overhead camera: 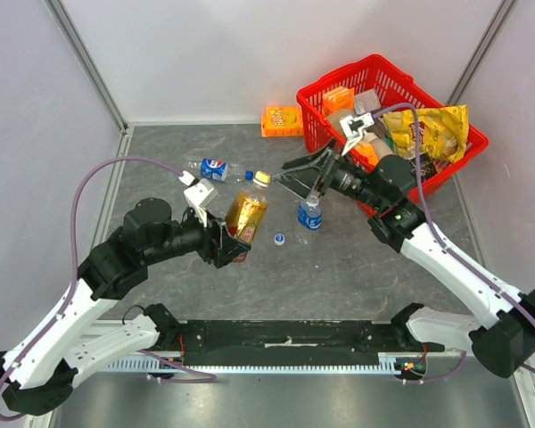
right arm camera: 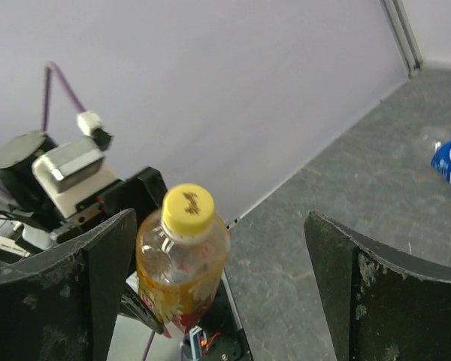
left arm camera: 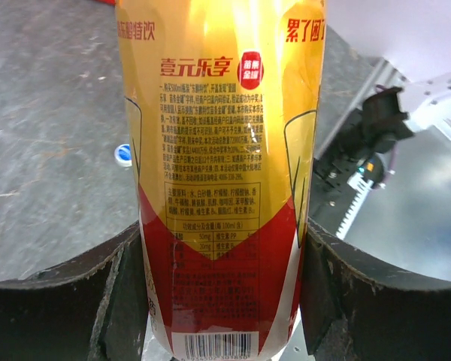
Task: Unscrew the bottle caps
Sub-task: Unscrew the bottle cap from the plastic bottle.
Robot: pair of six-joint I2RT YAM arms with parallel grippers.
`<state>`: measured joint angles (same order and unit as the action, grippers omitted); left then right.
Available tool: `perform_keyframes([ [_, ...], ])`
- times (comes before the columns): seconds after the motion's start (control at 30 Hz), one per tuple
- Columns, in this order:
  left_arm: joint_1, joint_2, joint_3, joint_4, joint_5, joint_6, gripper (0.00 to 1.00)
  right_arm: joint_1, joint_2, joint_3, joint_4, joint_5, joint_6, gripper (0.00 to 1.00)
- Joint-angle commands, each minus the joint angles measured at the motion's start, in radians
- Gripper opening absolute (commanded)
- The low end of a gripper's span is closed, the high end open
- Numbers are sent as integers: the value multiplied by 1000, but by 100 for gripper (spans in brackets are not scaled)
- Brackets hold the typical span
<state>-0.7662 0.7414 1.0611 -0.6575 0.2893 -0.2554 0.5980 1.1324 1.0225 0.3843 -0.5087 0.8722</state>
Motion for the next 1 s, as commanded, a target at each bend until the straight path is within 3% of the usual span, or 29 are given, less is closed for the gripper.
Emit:
perform_keyframes([
  [0.0,-2,15,62,-56,-195,56,2,-3,52,37,-15,18,60,98],
  [0.43,-2,125,54,-134,-332,65,2,-3,239,16,139,-63,223,98],
  [0.63,-2,144,50,-136,-331,68,2,-1,302,-2,191,-60,283,91],
  [0.8,-2,154,46,-134,-312,74,2,2,342,-9,286,-66,335,78],
  [0.97,-2,154,46,-137,-303,74,2,19,352,7,277,-70,330,75],
])
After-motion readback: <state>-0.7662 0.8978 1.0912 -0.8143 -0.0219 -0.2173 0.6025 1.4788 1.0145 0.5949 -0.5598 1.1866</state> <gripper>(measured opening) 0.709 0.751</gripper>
